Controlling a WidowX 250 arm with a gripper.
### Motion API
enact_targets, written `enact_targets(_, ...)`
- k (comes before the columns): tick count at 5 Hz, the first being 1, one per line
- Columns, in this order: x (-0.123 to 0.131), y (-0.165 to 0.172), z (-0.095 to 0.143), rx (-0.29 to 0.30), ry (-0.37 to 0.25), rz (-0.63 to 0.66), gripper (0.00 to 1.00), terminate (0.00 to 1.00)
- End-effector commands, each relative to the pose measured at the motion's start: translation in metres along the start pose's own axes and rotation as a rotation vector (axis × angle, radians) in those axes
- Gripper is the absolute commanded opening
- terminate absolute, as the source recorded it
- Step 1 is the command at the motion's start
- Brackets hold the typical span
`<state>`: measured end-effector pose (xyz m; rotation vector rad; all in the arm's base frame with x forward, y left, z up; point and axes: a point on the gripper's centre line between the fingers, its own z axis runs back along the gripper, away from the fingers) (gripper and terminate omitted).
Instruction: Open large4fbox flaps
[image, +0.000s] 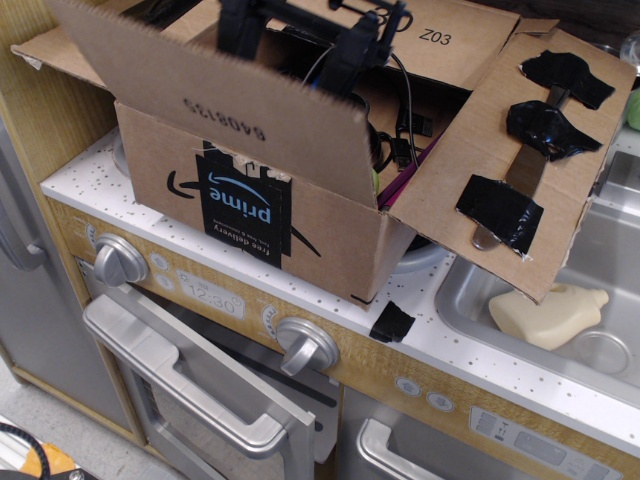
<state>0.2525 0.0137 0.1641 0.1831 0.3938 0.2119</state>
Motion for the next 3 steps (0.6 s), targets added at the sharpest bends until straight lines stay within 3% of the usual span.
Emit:
enact_targets(1,-0.021,0.01,-0.027,-0.088,-0.144,0.045,1.0,0.0)
enact_targets(2,-0.02,0.008,-0.052,-0.128,-0.22,0.041,1.0,0.0)
enact_targets(3,-0.015,0.004,-0.063,-0.147,-0.277,0.039,1.0,1.0)
